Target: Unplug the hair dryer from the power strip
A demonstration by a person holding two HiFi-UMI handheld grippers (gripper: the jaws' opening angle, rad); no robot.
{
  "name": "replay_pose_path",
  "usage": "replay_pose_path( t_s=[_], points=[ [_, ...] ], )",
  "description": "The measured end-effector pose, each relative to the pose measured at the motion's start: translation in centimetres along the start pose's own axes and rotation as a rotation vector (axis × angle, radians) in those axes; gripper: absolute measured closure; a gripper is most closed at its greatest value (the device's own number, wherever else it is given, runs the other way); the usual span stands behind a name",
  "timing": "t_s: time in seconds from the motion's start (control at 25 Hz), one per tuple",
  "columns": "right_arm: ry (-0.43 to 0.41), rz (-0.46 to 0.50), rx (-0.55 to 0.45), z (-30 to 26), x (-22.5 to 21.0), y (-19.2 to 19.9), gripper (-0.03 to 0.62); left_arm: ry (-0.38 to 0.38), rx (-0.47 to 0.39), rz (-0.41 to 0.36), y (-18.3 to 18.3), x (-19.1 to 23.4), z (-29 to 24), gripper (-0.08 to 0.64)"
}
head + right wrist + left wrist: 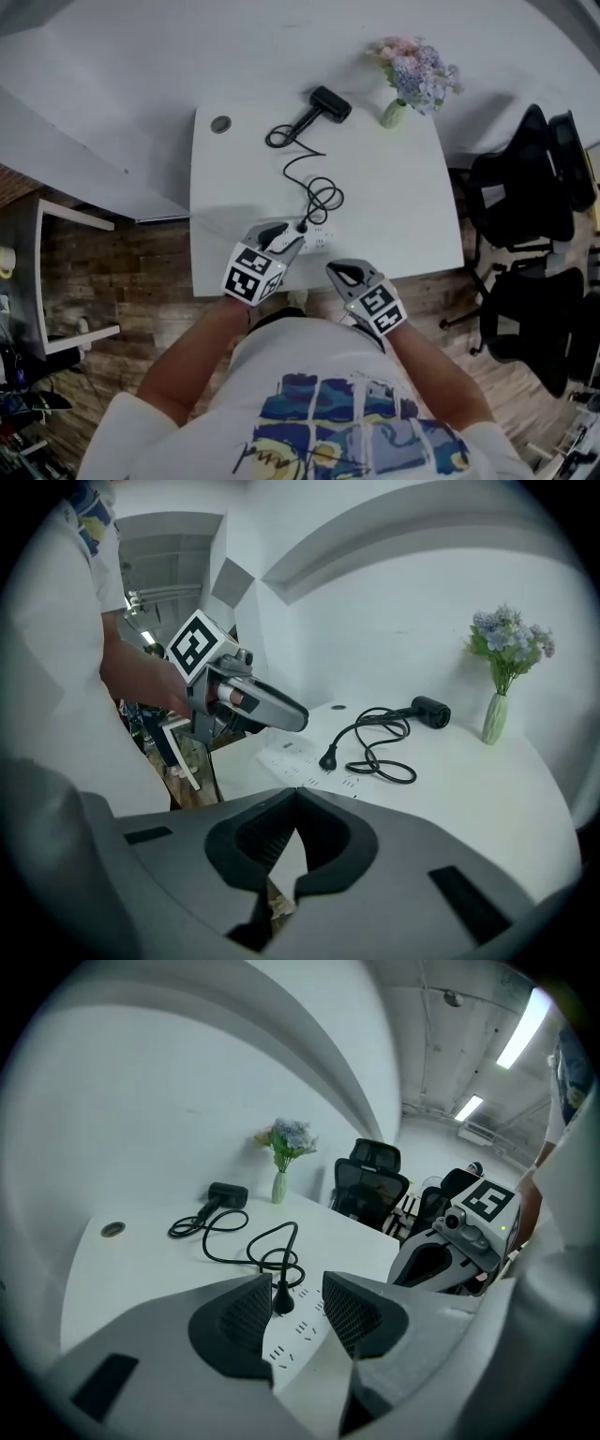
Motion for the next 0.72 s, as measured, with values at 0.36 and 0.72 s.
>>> replay_pose_path(
  t_s=[0.36,0.72],
  points=[
    [0.023,-0.015,0.060,-3.2,-1.8,1.3,0.592,0.090,0.076,-0.004,0.8,1.8,-3.5,0.391],
    [0.054,-0.032,0.085,-4.8,-3.2,2.0,0.592,0.172,0.137,-0.002,1.5,2.2,-5.5,0.404]
  ],
)
Point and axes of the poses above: the fingertips, and each gripper's own axes: z backward along the fingers, x to its left, y out of its underside, the point moved 3 cm from there along z, backward along the fingers, and after that the axes turned 7 degrees about -x, right-handed, at the moved point
